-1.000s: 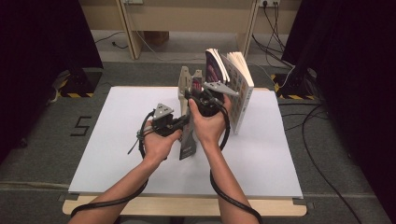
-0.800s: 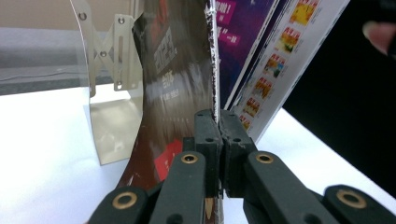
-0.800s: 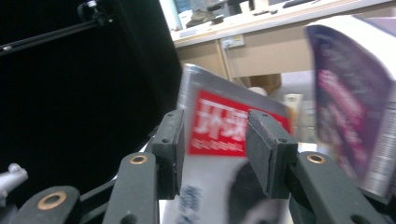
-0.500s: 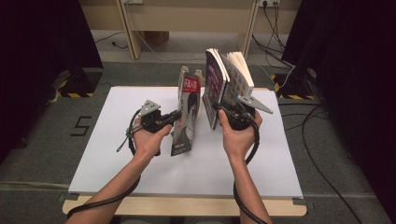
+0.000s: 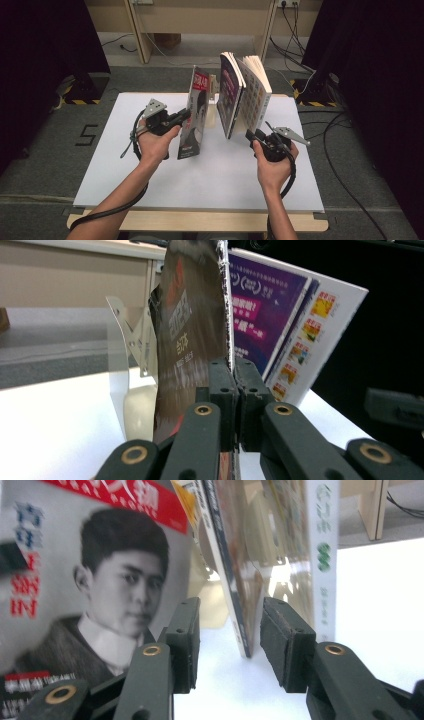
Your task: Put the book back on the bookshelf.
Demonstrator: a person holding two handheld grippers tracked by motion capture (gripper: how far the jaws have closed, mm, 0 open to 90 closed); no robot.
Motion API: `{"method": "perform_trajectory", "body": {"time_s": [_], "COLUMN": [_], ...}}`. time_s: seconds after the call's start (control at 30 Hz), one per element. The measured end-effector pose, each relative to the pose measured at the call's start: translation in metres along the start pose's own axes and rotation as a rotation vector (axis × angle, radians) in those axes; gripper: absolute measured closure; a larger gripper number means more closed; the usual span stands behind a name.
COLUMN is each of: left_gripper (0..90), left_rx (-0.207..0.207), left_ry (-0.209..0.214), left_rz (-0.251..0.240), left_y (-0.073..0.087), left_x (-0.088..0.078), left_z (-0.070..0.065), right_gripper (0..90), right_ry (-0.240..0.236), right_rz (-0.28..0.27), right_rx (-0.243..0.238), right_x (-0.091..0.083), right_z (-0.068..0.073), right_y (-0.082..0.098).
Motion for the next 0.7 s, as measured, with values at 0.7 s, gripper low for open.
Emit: {"method": "perform_trajectory", "body": {"time_s": [0.7], "left_gripper": [87.2], "left_rx": [0.016], "left_ry": [-0.099], "left_rz": [-0.19], "left_y": [-0.033], "left_x": [0.051], "left_z": [0.013], "right_gripper": [60.3], "right_ry": [0.055], "right_rz": [0.031], "right_rx": [0.022], "right_x": [-0.015], "right_z": [-0.027], "right_y": [0.034]}}
Point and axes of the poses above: each handheld gripper's, and its own axes: x roughly forward along the jaws, y roughly out of its underside, z roughly to its left, the point moved 4 cm from there along x, roughly forward along the jaws, and after that the axes turned 9 degrees about -y, right-handed, at the moved point
